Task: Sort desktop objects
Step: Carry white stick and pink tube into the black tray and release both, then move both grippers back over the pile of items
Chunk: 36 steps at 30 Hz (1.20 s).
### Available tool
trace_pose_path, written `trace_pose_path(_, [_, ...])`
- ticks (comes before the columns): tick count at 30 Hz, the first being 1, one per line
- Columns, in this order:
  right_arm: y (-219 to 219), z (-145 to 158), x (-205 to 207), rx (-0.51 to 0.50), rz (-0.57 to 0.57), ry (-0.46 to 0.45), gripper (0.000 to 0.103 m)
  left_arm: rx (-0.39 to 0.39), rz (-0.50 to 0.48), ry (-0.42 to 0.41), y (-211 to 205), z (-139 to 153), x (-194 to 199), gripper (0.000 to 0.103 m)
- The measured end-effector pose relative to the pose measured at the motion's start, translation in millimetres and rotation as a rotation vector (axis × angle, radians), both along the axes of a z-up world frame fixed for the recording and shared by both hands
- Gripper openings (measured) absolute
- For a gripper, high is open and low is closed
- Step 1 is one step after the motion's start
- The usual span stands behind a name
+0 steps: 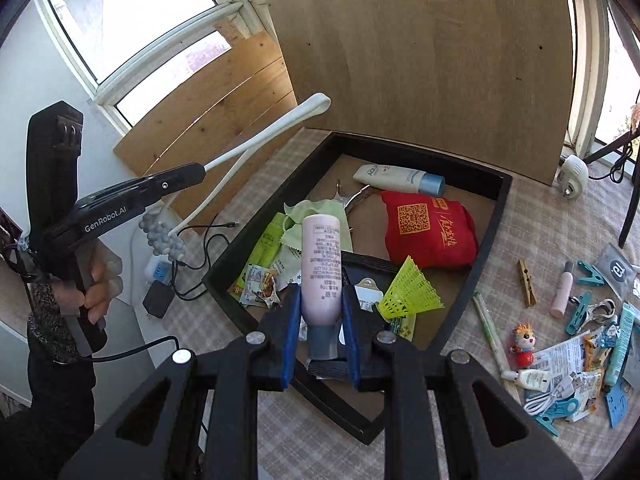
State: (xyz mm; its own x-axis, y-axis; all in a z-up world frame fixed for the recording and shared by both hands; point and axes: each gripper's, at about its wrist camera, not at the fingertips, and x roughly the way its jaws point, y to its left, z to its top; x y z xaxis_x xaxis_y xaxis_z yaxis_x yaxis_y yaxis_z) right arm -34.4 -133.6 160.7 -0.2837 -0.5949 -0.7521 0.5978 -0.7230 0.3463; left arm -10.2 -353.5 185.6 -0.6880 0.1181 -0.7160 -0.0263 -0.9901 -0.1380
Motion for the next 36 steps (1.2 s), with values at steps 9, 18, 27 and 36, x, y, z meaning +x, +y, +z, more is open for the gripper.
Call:
trace_pose_path(9, [-12.7, 0.5, -3.0, 0.071, -0.038, 0.055, 0.046, 0.003, 0.039, -0.009, -12.7, -12.5, -10.1, 0.028])
trace_pose_path(18, [31.2, -6.1, 1.0, 0.101, -0.131, 0.059, 0.046, 0.007, 0.0, 0.007, 5.4, -7.7, 0.0, 0.028])
trace_pose_path(27, [146.5, -11.9, 10.1, 0.063, -0.361, 0.083, 0.06, -0.015, -0.063, 0.001, 55.2, -3.4, 4.7, 0.028])
trace_pose_path(36, [308.4, -26.7, 26.9, 0.142, -0.645, 0.102, 0.06, -0.014, -0.177, -0.022, 152.1, -10.5, 13.5, 0.03])
